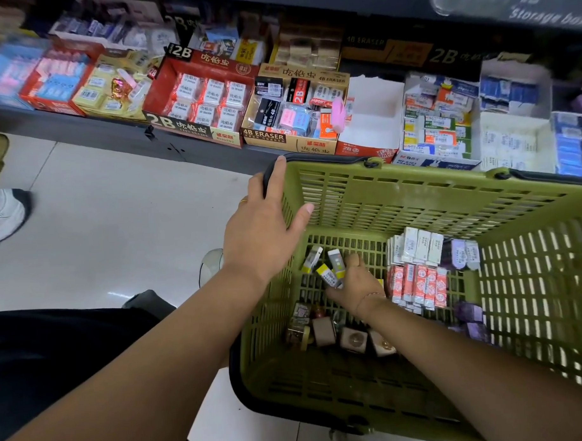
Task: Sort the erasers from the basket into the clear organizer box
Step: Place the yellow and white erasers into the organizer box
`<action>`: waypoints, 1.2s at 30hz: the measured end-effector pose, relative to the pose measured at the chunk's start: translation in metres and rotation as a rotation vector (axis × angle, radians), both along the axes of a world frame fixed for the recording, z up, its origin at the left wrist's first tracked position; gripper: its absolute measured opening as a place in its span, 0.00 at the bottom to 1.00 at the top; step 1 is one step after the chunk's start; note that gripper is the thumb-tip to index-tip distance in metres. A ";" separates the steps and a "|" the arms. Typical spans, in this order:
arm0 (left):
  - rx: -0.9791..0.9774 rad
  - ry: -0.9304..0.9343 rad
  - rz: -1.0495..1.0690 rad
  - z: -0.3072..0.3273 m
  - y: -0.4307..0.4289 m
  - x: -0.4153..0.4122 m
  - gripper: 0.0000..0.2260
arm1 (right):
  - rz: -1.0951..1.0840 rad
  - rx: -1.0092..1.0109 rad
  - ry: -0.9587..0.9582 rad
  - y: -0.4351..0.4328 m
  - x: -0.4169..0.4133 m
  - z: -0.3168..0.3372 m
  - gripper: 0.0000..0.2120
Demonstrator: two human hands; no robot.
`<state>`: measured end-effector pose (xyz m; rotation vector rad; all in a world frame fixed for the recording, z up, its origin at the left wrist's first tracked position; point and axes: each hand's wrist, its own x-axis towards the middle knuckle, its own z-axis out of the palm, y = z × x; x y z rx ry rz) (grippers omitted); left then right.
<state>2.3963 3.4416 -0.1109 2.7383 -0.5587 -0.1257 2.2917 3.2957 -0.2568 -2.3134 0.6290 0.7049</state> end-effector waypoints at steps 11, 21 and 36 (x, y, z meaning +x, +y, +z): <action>-0.587 0.415 -0.025 0.030 -0.039 -0.037 0.37 | -0.022 0.201 -0.472 -0.029 0.002 0.144 0.21; -1.400 1.200 0.453 0.053 -0.077 -0.031 0.07 | -0.257 0.347 -0.597 -0.024 0.005 0.186 0.21; -1.287 1.214 0.646 0.078 -0.043 0.007 0.07 | -0.433 0.488 -0.340 -0.049 0.015 0.139 0.12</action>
